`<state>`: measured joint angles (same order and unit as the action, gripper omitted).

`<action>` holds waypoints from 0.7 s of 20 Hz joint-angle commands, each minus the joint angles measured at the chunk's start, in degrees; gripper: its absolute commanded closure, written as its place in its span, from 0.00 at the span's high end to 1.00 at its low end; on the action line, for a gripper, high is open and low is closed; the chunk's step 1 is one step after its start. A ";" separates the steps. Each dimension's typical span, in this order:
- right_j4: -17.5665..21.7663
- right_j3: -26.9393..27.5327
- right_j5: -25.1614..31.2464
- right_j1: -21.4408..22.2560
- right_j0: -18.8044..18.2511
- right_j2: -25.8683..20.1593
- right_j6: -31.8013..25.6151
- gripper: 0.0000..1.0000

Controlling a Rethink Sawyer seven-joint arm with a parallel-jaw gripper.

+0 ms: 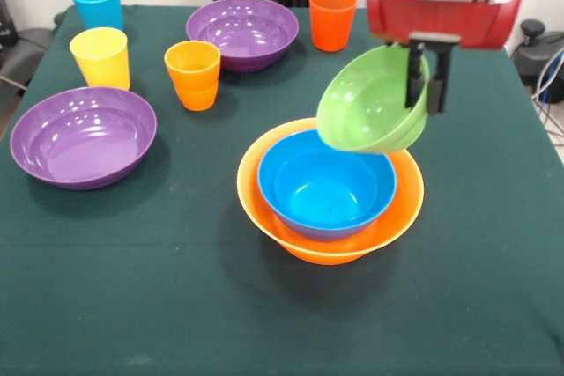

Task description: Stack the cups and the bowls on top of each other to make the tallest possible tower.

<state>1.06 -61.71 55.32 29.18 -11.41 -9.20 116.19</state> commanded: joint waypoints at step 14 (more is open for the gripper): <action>6.45 -2.12 -7.72 -9.92 -6.58 -10.83 -15.88 0.00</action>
<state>2.02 -61.70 50.84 21.91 -17.36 -13.41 116.19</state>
